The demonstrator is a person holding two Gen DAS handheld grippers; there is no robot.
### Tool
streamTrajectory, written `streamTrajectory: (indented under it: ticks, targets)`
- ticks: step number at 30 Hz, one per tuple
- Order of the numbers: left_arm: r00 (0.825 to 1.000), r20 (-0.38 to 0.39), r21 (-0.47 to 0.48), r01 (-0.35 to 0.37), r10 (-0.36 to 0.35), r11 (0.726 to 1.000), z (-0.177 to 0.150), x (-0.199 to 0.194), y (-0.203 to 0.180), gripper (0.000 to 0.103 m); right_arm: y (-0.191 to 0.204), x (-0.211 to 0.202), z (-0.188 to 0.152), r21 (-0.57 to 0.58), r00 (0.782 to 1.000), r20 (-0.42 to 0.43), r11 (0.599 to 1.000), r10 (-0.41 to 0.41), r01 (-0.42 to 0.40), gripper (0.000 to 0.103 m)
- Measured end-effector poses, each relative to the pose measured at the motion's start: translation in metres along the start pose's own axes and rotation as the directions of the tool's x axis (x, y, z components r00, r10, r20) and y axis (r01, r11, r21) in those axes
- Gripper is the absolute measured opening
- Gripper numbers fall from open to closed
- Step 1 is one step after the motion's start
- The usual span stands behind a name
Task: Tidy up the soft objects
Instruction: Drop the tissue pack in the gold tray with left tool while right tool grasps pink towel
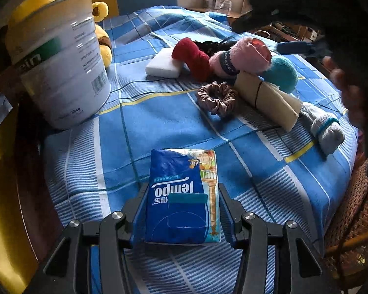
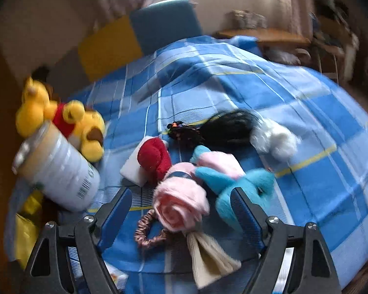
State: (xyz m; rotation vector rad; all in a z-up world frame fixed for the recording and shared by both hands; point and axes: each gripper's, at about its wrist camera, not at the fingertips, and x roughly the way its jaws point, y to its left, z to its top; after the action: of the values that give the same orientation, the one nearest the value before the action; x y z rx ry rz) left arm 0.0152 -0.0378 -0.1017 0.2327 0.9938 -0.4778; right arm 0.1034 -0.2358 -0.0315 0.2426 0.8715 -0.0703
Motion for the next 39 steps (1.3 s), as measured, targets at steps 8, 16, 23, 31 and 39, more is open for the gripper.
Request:
streamTrajectory:
  ticks: [8,16,23,31,39]
  targets:
    - [1.0,0.015,-0.017,0.003,-0.003,1.0,-0.003,-0.004,0.004,0.052,0.015,0.056,-0.014,-0.164,0.983,-0.132,0.981,-0.128,0.105,0.035]
    - [0.99,0.136,-0.154,0.046,-0.025,0.987,-0.002,-0.064,0.041,0.052,0.006,0.055,-0.017,-0.129,0.985,-0.154,0.99,-0.079,0.06,0.035]
    - [0.987,0.15,-0.38,0.01,0.051,0.925,-0.005,-0.105,0.118,0.052,0.014,0.061,-0.02,-0.167,0.978,-0.18,0.983,-0.111,0.08,0.035]
    - [0.993,-0.001,-0.635,-0.094,0.12,0.766,-0.008,-0.076,0.217,0.052,0.016,0.06,-0.021,-0.19,0.977,-0.162,0.976,-0.14,0.108,0.033]
    - [0.98,-0.078,-0.643,-0.19,0.184,0.742,0.02,-0.028,0.261,0.053,0.019,0.06,-0.022,-0.214,0.977,-0.152,0.97,-0.149,0.114,0.032]
